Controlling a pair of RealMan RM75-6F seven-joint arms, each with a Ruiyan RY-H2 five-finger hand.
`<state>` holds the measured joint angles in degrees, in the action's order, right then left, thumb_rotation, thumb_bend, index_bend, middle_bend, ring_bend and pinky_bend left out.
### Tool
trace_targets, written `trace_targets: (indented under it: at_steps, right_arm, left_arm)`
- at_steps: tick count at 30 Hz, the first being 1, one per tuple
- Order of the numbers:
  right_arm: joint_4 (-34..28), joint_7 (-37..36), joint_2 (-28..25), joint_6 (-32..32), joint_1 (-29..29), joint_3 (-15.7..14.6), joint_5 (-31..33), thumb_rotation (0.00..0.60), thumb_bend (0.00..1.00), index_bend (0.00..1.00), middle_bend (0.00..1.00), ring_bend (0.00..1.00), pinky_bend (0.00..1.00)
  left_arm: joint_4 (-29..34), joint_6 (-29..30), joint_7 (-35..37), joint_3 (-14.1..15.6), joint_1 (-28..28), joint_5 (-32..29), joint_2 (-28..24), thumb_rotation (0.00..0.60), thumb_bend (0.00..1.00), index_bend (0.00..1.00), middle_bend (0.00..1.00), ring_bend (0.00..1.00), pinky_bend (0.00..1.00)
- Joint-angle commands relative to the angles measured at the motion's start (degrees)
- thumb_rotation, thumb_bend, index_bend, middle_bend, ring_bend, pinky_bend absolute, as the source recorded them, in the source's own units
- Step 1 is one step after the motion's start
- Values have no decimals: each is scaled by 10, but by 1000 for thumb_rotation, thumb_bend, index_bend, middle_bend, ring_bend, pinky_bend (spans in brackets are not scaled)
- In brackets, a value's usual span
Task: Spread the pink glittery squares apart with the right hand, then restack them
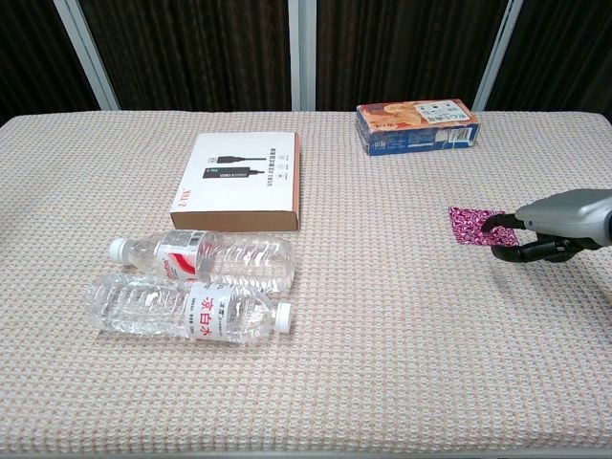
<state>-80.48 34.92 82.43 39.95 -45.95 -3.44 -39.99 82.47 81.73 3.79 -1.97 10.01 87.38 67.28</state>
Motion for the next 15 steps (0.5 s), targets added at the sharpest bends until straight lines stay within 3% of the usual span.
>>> trace_targets:
  at_steps: [1,15]
  right_arm:
    - [9,4,6,-3,-6,-5,11,0,393,66,1000,1000,985]
    - [49,-6,21,-16,-28,-6,26,0,395,66,1000,1000,984]
  left_arm:
    - [-2,0,2,0,0,-1,0,600,0,261,188,208,389]
    - [-10,-5,4,-1,1,-6,2,600,0,260,188,208,389]
